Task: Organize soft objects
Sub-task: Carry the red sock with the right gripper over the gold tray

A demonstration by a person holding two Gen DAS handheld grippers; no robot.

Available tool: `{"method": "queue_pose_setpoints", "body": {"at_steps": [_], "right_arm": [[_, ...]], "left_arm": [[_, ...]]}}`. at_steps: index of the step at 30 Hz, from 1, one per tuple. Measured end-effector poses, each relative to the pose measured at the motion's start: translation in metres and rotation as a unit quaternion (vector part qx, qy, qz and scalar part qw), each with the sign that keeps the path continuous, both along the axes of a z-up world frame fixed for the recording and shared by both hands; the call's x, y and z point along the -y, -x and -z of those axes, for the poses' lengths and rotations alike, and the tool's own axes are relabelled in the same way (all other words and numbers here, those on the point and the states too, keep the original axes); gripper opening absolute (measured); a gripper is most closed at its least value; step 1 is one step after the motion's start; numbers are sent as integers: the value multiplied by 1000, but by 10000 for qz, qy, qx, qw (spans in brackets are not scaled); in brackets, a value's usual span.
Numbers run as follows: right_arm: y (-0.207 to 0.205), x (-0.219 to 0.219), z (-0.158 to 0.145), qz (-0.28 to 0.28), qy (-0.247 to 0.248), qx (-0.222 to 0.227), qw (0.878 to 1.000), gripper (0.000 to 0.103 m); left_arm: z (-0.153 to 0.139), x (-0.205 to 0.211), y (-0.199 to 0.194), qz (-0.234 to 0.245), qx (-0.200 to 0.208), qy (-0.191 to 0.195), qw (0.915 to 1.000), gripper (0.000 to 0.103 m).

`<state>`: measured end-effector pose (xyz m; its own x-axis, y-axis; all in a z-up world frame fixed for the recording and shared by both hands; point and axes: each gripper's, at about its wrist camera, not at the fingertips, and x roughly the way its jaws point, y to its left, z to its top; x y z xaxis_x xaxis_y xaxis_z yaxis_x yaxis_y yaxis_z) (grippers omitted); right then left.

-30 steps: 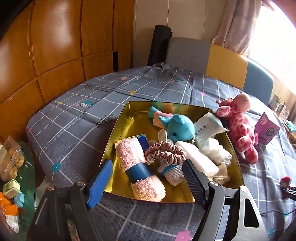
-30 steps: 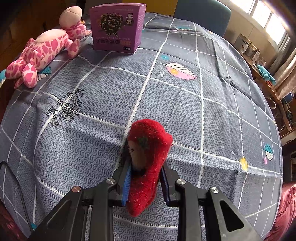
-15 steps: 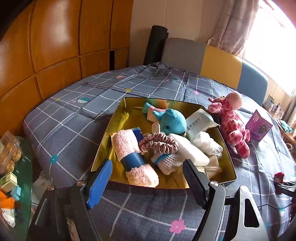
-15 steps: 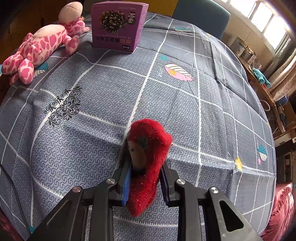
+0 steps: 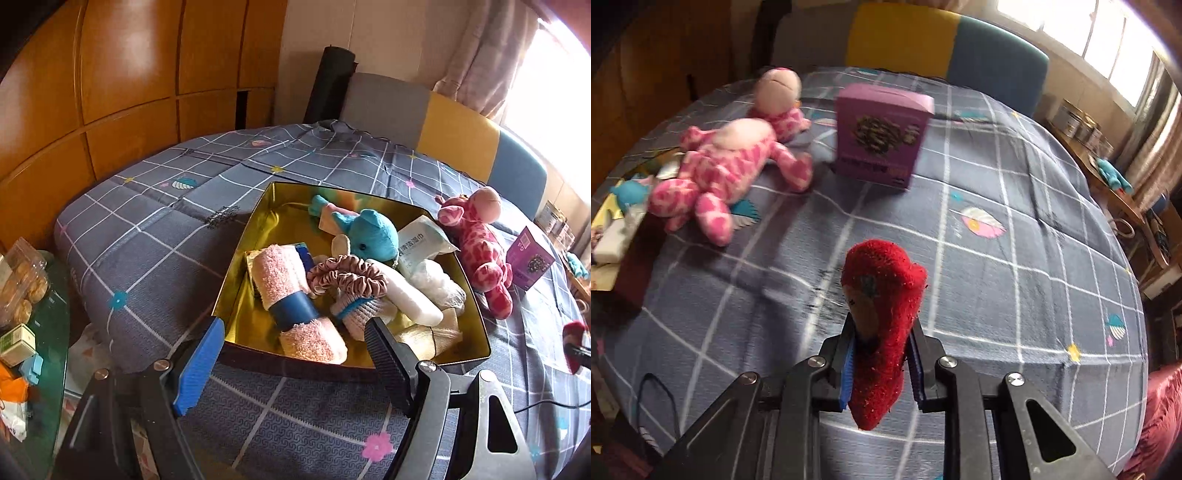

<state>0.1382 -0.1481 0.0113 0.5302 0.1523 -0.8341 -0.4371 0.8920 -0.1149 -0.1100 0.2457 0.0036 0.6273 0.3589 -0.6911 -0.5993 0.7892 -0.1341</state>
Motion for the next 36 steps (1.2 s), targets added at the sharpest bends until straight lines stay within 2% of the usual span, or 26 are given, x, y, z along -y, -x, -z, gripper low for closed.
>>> {"method": "queue_pose_setpoints", "body": {"at_steps": [5, 10, 15, 17, 22, 24, 26, 30, 36], "right_arm": [[29, -87, -24, -1183, -564, -24, 9914, 23], [50, -179, -31, -2131, -1053, -374, 9706, 23], [78, -255, -29, -2790, -1180, -544, 9515, 23], [77, -274, -23, -2711, -1151, -563, 9540, 23], [44, -301, 6, -1989, -1002, -542, 9734, 25], [33, -311, 24, -2018, -831, -775, 9728, 26], [30, -319, 35, -2067, -653, -750, 9733, 26], [33, -324, 39, -2146, -559, -676, 9728, 38], [33, -318, 40, -2147, -564, -620, 9731, 45]], "left_arm": [[0, -3, 2, -21, 15, 18, 10000, 79], [-3, -3, 2, 4, 48, -4, 10000, 79], [-5, -10, 6, -105, 95, 12, 9999, 79], [-4, -13, 8, -160, 113, 44, 9998, 79], [0, -22, 10, -260, 106, 136, 9995, 79], [3, -24, 10, -273, 82, 163, 9995, 79], [6, -24, 9, -270, 46, 180, 9995, 79], [8, -23, 7, -239, -3, 172, 9996, 79], [10, -23, 5, -245, -37, 200, 9995, 79]]}}
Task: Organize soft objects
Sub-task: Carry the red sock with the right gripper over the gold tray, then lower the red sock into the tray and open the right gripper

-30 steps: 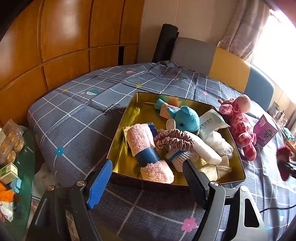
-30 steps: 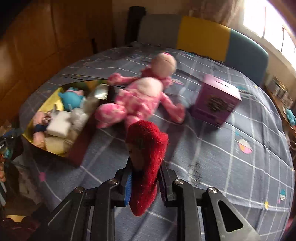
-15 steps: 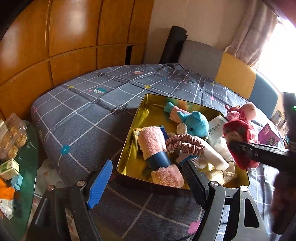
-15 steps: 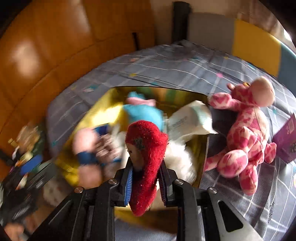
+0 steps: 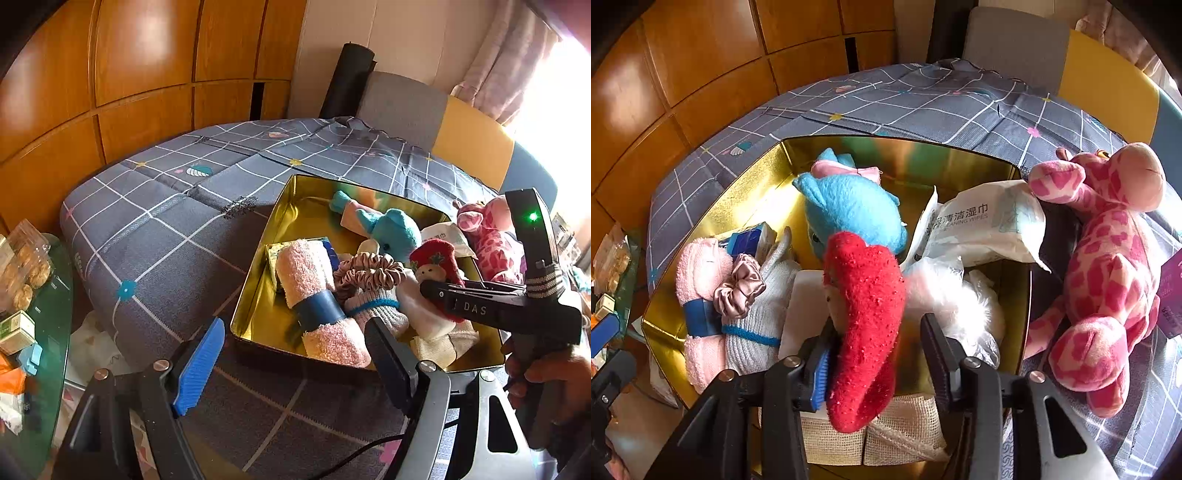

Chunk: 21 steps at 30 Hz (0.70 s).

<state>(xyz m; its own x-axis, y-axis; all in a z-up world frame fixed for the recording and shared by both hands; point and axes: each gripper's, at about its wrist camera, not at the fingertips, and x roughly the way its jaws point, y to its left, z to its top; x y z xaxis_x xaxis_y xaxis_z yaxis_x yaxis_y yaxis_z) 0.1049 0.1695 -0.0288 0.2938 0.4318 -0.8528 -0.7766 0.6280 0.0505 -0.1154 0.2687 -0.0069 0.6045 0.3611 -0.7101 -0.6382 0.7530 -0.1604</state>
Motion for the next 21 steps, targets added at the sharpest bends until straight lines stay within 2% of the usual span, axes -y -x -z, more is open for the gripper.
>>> {"method": "queue_pose_setpoints", "body": {"at_steps": [8, 12, 15, 21], "right_arm": [[7, 7, -9, 113, -41, 160, 9998, 51], [15, 16, -17, 150, -239, 308, 9991, 66], [24, 23, -26, 191, -351, 478, 9981, 66], [45, 51, -38, 616, -532, 918, 9924, 69]], "left_arm": [[-4, 4, 0, 35, 49, -28, 10000, 82], [-6, 7, 0, 67, 70, -52, 9999, 82], [-9, 11, -1, 109, 84, -94, 9999, 83], [-17, 24, -3, 124, 86, -304, 9994, 95]]}}
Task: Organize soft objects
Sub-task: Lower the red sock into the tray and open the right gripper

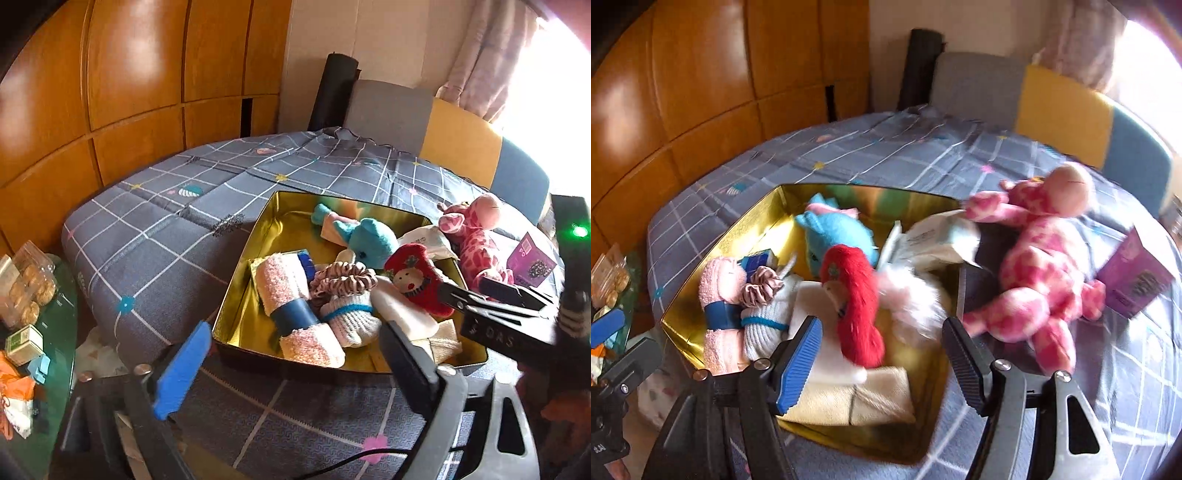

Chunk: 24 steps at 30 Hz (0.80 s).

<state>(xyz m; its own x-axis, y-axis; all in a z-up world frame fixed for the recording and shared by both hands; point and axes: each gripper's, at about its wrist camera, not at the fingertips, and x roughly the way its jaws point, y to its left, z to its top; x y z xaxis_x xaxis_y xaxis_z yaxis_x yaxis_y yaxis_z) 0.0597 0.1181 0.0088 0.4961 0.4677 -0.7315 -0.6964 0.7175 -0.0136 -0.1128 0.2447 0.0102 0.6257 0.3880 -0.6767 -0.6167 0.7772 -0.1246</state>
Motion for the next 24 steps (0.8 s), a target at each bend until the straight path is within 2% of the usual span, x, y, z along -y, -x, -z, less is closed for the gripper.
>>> {"method": "queue_pose_setpoints", "body": {"at_steps": [1, 3, 12, 24], "right_arm": [[3, 7, 0, 114, -29, 23, 9999, 69], [8, 20, 1, 301, -95, 11, 9995, 69], [28, 66, -3, 859, -305, 270, 9955, 69], [40, 77, -12, 891, -424, 362, 9945, 69]], "left_arm": [[-1, 2, 0, 9, 3, -24, 10000, 96], [-4, 7, 0, 27, 54, -82, 9999, 102], [-16, 37, -3, 163, 35, -375, 9992, 103], [-29, 66, 3, 235, 139, -689, 9973, 103]]}}
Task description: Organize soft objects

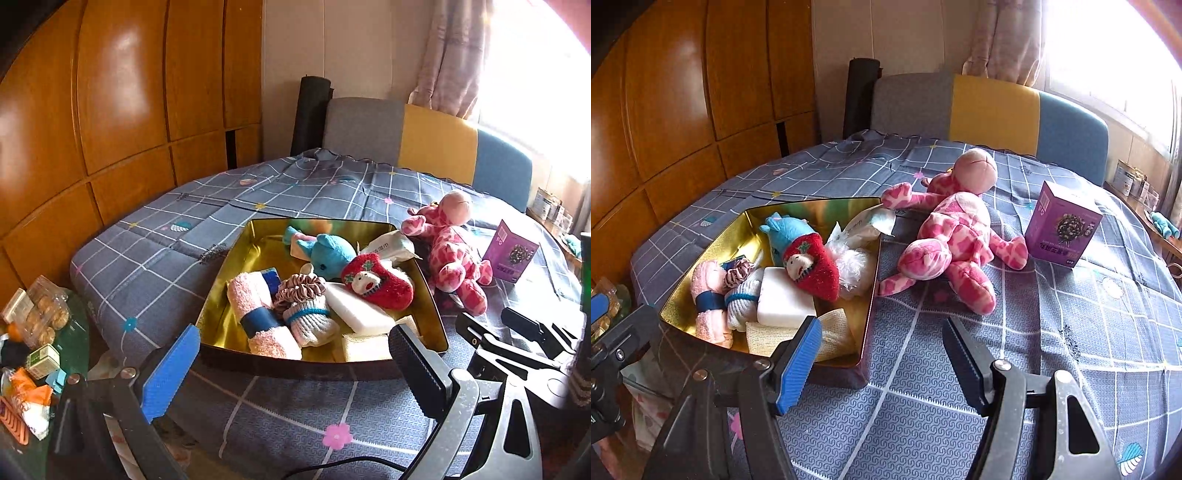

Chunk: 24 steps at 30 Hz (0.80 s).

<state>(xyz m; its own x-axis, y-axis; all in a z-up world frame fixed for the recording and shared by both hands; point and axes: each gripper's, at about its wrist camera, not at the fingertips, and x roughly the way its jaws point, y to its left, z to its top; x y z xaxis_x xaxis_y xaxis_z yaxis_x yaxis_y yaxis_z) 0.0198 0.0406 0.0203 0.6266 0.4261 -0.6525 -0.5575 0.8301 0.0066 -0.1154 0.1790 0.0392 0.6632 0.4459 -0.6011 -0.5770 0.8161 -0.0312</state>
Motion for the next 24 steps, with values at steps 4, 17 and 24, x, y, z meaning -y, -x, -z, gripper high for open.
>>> {"method": "queue_pose_setpoints", "body": {"at_steps": [4, 17, 24], "right_arm": [[3, -1, -2, 3, -6, 39, 10000, 69], [7, -4, -4, -42, -12, 32, 10000, 69], [7, -4, -2, -33, -9, 12, 10000, 69]], "left_arm": [[-2, 2, 2, -57, 8, -63, 10000, 103], [-1, 0, 5, -174, -50, -97, 9998, 103], [0, -1, 4, -193, -68, -80, 9998, 103]]}}
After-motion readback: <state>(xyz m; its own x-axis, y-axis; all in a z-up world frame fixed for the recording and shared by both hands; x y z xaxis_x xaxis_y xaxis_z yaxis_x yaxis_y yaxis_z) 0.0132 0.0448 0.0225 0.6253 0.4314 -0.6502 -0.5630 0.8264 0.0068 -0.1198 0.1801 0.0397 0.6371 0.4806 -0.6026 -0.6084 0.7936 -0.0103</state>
